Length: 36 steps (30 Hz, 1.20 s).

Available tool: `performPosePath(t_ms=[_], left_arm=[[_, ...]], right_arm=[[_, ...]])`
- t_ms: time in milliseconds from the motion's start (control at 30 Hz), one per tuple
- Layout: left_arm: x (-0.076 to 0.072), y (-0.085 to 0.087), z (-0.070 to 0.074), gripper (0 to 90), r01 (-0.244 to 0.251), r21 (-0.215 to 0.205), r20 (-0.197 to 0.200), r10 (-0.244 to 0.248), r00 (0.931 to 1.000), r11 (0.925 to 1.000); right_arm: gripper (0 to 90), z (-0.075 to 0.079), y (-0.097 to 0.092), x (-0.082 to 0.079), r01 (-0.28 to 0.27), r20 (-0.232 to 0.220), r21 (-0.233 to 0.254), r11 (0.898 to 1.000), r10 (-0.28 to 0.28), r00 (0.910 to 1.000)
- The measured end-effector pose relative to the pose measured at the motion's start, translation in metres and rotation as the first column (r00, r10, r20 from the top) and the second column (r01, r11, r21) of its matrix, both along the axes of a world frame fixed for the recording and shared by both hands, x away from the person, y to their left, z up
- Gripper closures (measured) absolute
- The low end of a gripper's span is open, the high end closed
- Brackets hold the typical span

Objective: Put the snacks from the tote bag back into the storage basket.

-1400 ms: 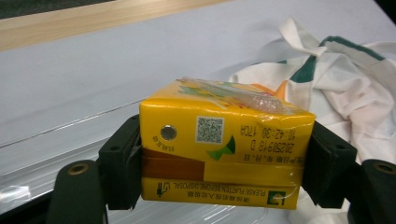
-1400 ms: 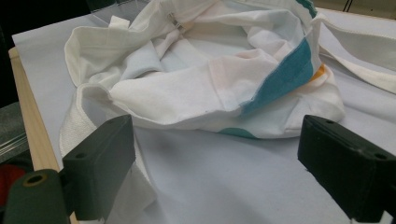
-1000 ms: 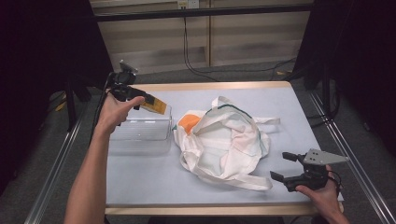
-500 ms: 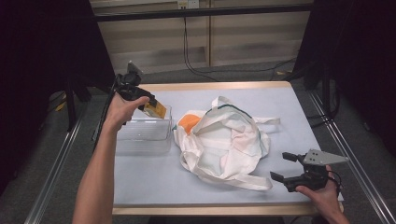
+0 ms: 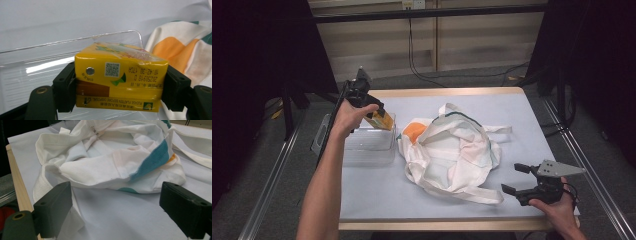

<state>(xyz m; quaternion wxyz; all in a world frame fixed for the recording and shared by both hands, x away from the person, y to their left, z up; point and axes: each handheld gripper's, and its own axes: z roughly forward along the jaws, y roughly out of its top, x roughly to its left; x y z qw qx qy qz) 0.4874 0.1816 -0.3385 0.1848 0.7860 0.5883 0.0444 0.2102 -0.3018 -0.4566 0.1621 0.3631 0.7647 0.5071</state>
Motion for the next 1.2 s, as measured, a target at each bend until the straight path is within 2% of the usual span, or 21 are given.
performPosePath(t_ms=[133,267,333,367,433,467,533,633,667,767,1067,1200], left_arm=[[0.002,-0.005,-0.004,27.4,-0.008,0.009,-0.009,0.008,0.9999,0.9999],[0.005,-0.007,-0.008,27.4,-0.036,0.029,-0.022,0.036,0.9991,0.9990],[0.006,-0.009,-0.009,27.4,-0.065,0.023,-0.036,0.066,0.9972,0.9976],[0.007,-0.009,-0.008,27.4,-0.060,0.037,-0.033,0.061,0.9976,0.9975],[0.008,-0.010,-0.009,27.4,-0.087,0.016,-0.048,0.088,0.9950,0.9961],[0.009,-0.010,-0.010,27.4,-0.094,0.022,-0.045,0.095,0.9944,0.9953],[0.011,-0.012,-0.012,27.4,-0.087,0.023,-0.053,0.089,0.9947,0.9959],[0.012,-0.020,-0.017,27.4,-0.101,0.044,-0.051,0.103,0.9933,0.9939],[0.012,-0.020,-0.018,27.5,-0.091,0.053,-0.051,0.093,0.9943,0.9945],[0.013,-0.021,-0.019,27.5,-0.105,0.058,-0.051,0.108,0.9928,0.9927],[0.015,-0.021,-0.026,27.5,-0.120,0.044,-0.043,0.122,0.9916,0.9918],[0.016,-0.017,-0.033,27.5,-0.128,0.016,-0.044,0.129,0.9907,0.9916]], right_arm=[[11.1,0.000,0.000,0.000,-0.002,0.000,0.000,1.000,0.002,1.0000],[11.1,0.000,0.000,0.000,-0.004,0.000,0.001,1.000,0.004,1.0000],[11.1,0.000,0.000,0.000,-0.005,0.000,0.001,1.000,0.005,1.0000],[11.1,0.000,0.000,0.000,-0.004,-0.001,0.000,1.000,0.004,1.0000],[11.1,0.000,0.000,0.000,-0.005,-0.003,0.002,1.000,0.005,1.0000],[11.1,0.000,0.000,0.000,-0.003,-0.004,0.004,1.000,0.003,1.0000],[11.1,-0.001,0.000,0.001,-0.005,-0.005,0.006,1.000,0.005,1.0000],[11.1,-0.001,0.001,0.001,-0.010,-0.010,0.004,1.000,0.010,0.9999],[11.1,-0.001,0.001,0.001,-0.011,-0.010,0.004,1.000,0.011,0.9999],[11.1,-0.001,0.000,0.000,-0.007,-0.005,0.004,1.000,0.007,1.0000],[11.0,-0.001,0.000,0.001,-0.011,-0.003,-0.001,1.000,0.011,0.9999],[11.0,-0.001,0.000,0.001,-0.011,-0.003,-0.002,1.000,0.011,0.9999]])
